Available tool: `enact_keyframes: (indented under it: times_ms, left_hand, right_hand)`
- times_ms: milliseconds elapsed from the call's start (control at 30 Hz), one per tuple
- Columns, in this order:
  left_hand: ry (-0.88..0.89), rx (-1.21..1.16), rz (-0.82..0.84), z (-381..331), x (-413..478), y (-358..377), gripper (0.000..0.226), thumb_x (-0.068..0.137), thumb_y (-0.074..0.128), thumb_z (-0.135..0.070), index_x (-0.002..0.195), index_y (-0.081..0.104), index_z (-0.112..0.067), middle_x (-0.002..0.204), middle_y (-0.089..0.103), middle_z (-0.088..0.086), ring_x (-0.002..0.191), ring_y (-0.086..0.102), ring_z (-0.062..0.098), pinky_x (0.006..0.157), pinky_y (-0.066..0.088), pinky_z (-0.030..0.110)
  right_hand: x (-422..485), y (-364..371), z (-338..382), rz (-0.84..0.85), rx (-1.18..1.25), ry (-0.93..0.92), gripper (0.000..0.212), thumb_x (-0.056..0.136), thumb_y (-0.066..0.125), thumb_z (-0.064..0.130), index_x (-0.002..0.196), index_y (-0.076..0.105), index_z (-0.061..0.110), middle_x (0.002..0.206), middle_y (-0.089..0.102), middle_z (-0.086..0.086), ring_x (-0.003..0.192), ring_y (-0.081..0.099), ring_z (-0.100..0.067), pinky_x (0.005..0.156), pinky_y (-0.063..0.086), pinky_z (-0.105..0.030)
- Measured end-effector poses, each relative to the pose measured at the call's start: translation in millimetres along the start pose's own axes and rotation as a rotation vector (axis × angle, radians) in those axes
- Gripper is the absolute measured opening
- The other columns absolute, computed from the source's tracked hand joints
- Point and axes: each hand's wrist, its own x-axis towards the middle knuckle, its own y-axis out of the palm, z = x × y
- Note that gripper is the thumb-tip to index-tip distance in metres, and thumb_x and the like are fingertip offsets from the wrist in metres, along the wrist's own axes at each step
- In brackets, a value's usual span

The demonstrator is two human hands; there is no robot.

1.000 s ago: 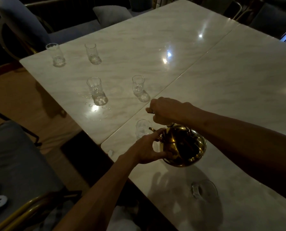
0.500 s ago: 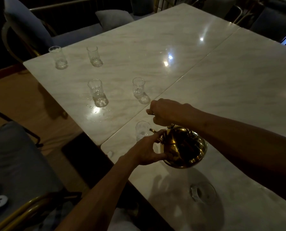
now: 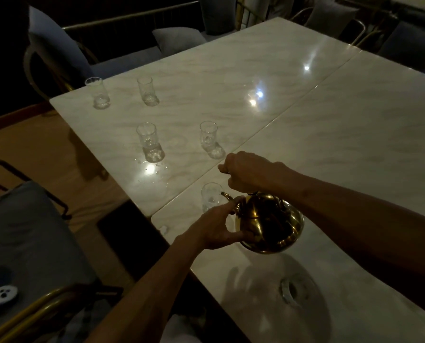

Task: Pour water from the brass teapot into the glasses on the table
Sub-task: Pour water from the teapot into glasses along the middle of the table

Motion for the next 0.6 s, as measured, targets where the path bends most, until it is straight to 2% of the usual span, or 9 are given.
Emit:
enact_keyframes:
  times_ms: [67,200,300,400,500,600]
  left_hand:
    - [0.01,-0.001,-0.008,-3.5,-2.8,0.9,0.094,0.082,0.075,-0.051,0.156,0.02,-0.036,0.151,0.047,0.0,0.136,0.047,0.018,0.11,0.042,0.043]
    - [0.057,0.021,-0.05,-11.8,-5.8,2.8,0.091,0.084,0.076,-0.039,0.156,0.021,-0.032,0.153,0.045,0.001,0.139,0.042,0.02,0.107,0.033,0.03]
    - [0.084,0.031,-0.074,-19.6,-8.4,-0.9,0.092,0.084,0.077,-0.034,0.155,0.02,-0.032,0.151,0.047,0.004,0.134,0.043,0.015,0.106,0.035,0.029]
    - [0.125,0.049,-0.087,-27.3,-7.8,-8.5,0.093,0.079,0.078,-0.038,0.149,0.017,-0.041,0.149,0.048,0.005,0.134,0.044,0.015,0.107,0.038,0.031]
    - [0.147,0.084,-0.092,-30.5,-0.2,-20.5,0.097,0.074,0.08,-0.049,0.151,0.021,-0.041,0.15,0.048,0.001,0.136,0.047,0.019,0.111,0.042,0.041]
    - [0.207,0.125,-0.095,-31.5,14.0,-39.4,0.1,0.073,0.08,-0.055,0.153,0.027,-0.03,0.148,0.051,-0.001,0.132,0.052,0.017,0.108,0.047,0.043]
  right_hand:
    - [-7.0,2.4,-2.2,-0.033,0.026,0.008,0.047,0.091,0.054,0.016,0.138,0.049,0.013,0.124,0.059,-0.012,0.104,0.061,-0.026,0.08,0.049,-0.031]
    - [-19.7,8.5,-8.2,-0.113,0.075,0.022,0.044,0.088,0.057,0.016,0.132,0.054,0.013,0.12,0.062,-0.013,0.098,0.063,-0.026,0.077,0.053,-0.033]
    - [-31.4,10.4,-13.9,-0.182,0.144,0.033,0.046,0.086,0.056,0.015,0.132,0.053,0.015,0.117,0.062,-0.012,0.088,0.062,-0.023,0.066,0.046,-0.028]
    - [-39.0,7.3,-18.9,-0.248,0.199,0.021,0.051,0.086,0.053,0.012,0.137,0.048,0.016,0.11,0.062,-0.012,0.074,0.052,-0.018,0.061,0.041,-0.027]
    - [-39.8,-3.0,-22.8,-0.306,0.261,0.041,0.057,0.086,0.052,0.009,0.142,0.043,0.019,0.112,0.061,-0.014,0.08,0.053,-0.02,0.067,0.046,-0.028]
    - [-34.7,-16.1,-25.6,-0.355,0.281,0.074,0.059,0.088,0.05,0.01,0.145,0.039,0.02,0.122,0.059,-0.015,0.102,0.058,-0.028,0.076,0.044,-0.029]
